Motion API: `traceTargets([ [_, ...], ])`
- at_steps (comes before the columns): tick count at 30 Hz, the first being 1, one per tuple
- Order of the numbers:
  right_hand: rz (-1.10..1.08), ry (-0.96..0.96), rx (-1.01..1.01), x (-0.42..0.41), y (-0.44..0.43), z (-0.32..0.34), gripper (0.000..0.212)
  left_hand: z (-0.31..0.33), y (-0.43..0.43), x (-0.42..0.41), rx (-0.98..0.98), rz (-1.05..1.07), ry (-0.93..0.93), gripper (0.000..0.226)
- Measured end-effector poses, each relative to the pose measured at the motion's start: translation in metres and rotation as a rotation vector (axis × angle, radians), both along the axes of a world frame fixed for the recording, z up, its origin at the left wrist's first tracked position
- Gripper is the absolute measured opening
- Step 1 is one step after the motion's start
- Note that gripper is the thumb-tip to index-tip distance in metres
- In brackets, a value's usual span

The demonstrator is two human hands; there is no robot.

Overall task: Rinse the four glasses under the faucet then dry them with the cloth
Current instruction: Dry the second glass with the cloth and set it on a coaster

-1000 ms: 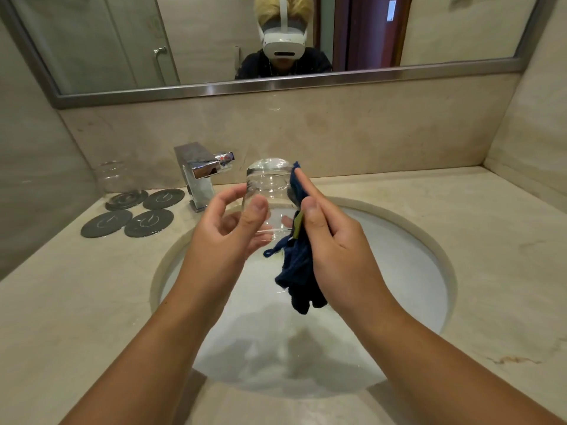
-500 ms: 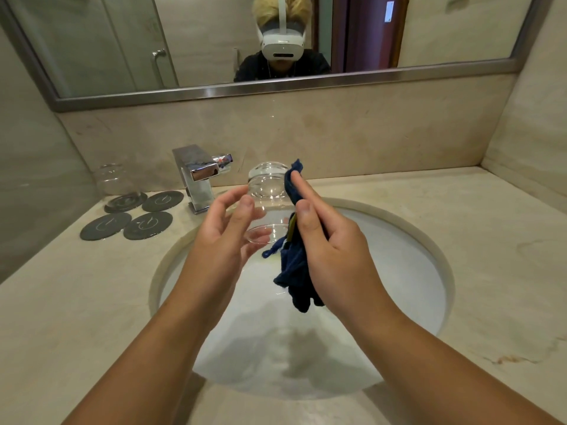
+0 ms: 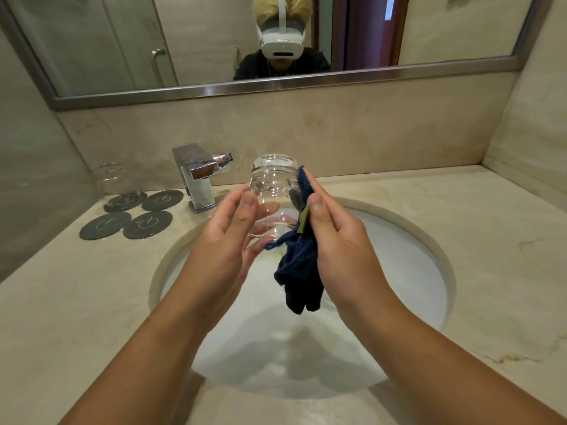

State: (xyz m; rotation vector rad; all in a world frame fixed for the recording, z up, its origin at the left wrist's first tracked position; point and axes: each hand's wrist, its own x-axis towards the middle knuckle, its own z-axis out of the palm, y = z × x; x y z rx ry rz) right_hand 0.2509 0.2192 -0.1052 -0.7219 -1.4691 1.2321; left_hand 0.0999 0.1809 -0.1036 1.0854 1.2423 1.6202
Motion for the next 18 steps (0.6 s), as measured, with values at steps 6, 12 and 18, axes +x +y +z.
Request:
traceTargets([
  [6,-0.023,-0.131,0.142,0.0026,-0.0031,-0.0027,0.041,0.0031,0.0024,0.0006,-0.077,0.056,-0.011,0.038],
  [12,-0.023,-0.184,0.255,0.0007,-0.007,-0.0032,0.043,0.0012,-0.0046,-0.0022,-0.046,0.027,0.204,0.062],
  [18,0.0,-0.069,0.07,0.0002,-0.0017,-0.0001,0.036,0.0058,-0.0045,0.003,0.018,0.023,0.049,0.056],
])
